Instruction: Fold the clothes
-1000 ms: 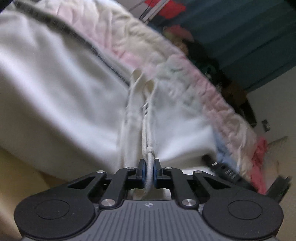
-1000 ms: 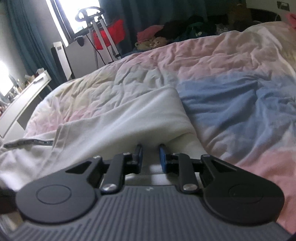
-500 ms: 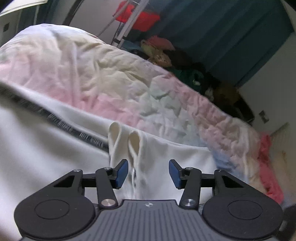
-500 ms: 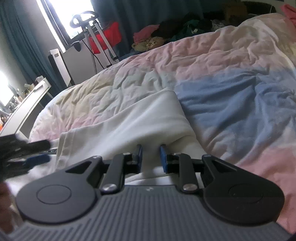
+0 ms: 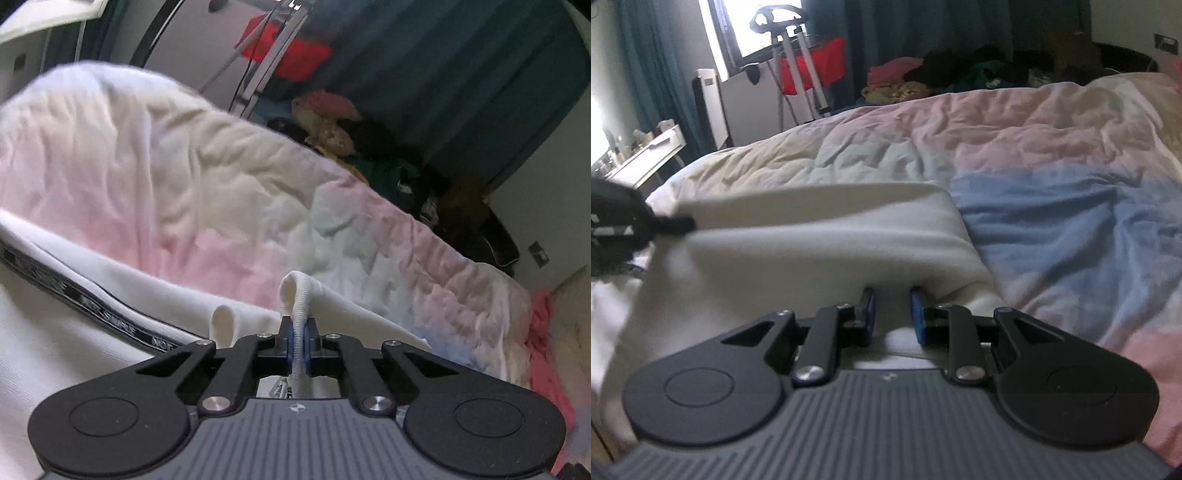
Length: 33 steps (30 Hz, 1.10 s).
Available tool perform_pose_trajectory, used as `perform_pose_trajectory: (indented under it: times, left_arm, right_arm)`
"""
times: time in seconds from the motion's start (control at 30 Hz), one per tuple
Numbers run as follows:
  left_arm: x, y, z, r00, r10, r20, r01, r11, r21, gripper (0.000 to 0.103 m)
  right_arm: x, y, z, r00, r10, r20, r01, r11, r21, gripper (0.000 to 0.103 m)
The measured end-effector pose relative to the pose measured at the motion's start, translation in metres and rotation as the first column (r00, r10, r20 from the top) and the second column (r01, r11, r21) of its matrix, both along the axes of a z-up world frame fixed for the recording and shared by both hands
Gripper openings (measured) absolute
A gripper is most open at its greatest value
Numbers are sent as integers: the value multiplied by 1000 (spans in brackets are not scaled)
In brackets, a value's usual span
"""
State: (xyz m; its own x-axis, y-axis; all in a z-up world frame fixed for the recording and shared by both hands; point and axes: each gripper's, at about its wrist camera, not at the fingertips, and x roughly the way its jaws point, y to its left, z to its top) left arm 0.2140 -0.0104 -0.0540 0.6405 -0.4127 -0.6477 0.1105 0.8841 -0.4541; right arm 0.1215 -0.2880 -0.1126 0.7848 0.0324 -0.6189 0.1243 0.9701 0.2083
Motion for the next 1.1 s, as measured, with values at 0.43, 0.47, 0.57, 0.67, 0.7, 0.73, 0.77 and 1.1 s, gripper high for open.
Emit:
perform_pose_trajectory:
  times: [0.43,0.47,0.57,0.67,0.7,0.73,0.77,1.1]
  left_arm:
    - [-39,-5,-7,995,-27,93,1,963,268,34]
    - [-48,-2,-1,994,-19,111,-13,960,281,38]
    - [-81,19,13,991,20,136,-58,958,281,46]
    - [-114,41,26,985,59,160,-102,955,279,56]
    - [-126,48,31,983,72,168,-117,953,278,59]
    - [-137,55,35,981,85,176,-132,952,277,63]
    - [-148,63,40,978,98,184,-147,950,275,65]
    - [-198,184,38,870,492,-36,-487,869,88,83]
  right_arm:
    - [4,2,1,1000,-4,-23,4,1000,6,25]
    - [3,0,3,1000,-8,-24,9,1000,21,25]
    - [-3,-3,9,1000,-6,-26,8,998,55,25]
    - [-12,-3,16,1000,9,-19,-8,997,73,25]
    - [-16,-2,19,1000,14,-11,-14,998,69,25]
    - [-21,0,22,1000,21,-5,-20,998,62,25]
    - [-26,1,25,1000,27,0,-27,998,58,25]
    - [-45,3,39,998,55,22,-57,996,74,38]
